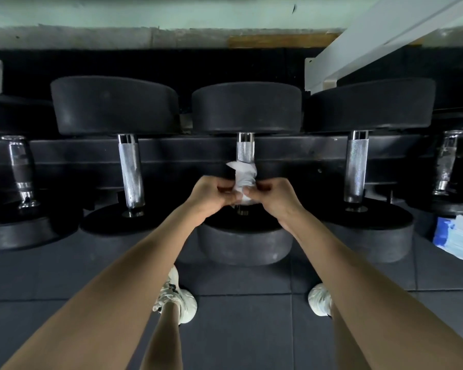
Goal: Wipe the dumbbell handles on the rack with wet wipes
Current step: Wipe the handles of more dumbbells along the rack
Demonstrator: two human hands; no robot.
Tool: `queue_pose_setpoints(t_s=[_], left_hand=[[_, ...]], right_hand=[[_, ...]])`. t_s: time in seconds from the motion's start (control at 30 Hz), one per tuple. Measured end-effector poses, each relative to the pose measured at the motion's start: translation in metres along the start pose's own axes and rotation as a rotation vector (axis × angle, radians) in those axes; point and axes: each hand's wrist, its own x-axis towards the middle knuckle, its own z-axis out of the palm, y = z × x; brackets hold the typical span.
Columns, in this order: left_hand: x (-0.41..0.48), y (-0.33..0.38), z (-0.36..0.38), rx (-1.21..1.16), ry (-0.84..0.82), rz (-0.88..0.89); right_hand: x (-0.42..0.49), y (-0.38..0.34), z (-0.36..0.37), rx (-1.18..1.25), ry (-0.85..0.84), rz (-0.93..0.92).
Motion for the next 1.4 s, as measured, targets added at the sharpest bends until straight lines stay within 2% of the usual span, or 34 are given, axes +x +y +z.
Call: queue_pose_setpoints(t_s=[0.07, 0.1, 0.2, 0.27, 0.37, 0.53, 0.6, 0.7, 0.77, 0.97, 1.1, 1.17, 1.3, 1.4], left_hand=[[0.001, 0.0, -0.002, -0.01, -0.052, -0.038], [0.003, 0.004, -0.003, -0.103, -0.051, -0.058], [0.006, 0.02, -0.006, -0.588, 0.024, -0.104], [0.007, 0.025, 0.001, -0.636, 0.093, -0.09], [0.002, 0.013, 0.011, -0.384, 0.192, -0.102], [0.0, -0.004, 0.002, 0.269, -0.012, -0.054], [0.004, 0.003, -0.003, 0.255, -0.063, -0.078], [0.006, 0.007, -0.005, 0.017, -0.072, -0.075], [0.002, 0.003, -0.002, -0.03, -0.051, -0.06], [0.008, -0.001, 0.003, 0.238, -0.062, -0.076], [0.013, 0.0, -0.001, 0.09, -0.099, -0.115], [0.012, -0.001, -0.001, 0.142, -0.115, -0.128], [0.009, 0.006, -0.002, 0.421, -0.105, -0.093], [-0.006, 0.009, -0.001, 0.392, 0.024, -0.027]], right_hand=[[0.003, -0.005, -0.003, -0.101, -0.02, -0.007], [0.006, -0.009, -0.004, -0.11, -0.005, -0.021], [0.015, -0.025, -0.007, 0.088, 0.051, -0.043], [0.013, -0.023, -0.006, 0.151, 0.039, -0.031], [0.002, -0.007, -0.003, -0.016, 0.006, -0.025], [0.004, -0.006, -0.007, -0.418, -0.118, -0.031], [0.006, -0.01, -0.008, -0.406, -0.137, -0.014], [0.004, -0.008, -0.007, -0.109, -0.143, 0.032], [0.004, -0.003, -0.007, -0.04, -0.141, 0.04], [0.004, 0.004, -0.002, -0.357, -0.071, -0.041], [0.007, 0.0, -0.006, -0.231, -0.135, 0.029], [0.007, 0.0, -0.007, -0.251, -0.15, 0.023], [-0.002, 0.0, -0.001, -0.406, -0.01, -0.014], [-0.018, -0.004, -0.003, -0.336, 0.089, -0.027]])
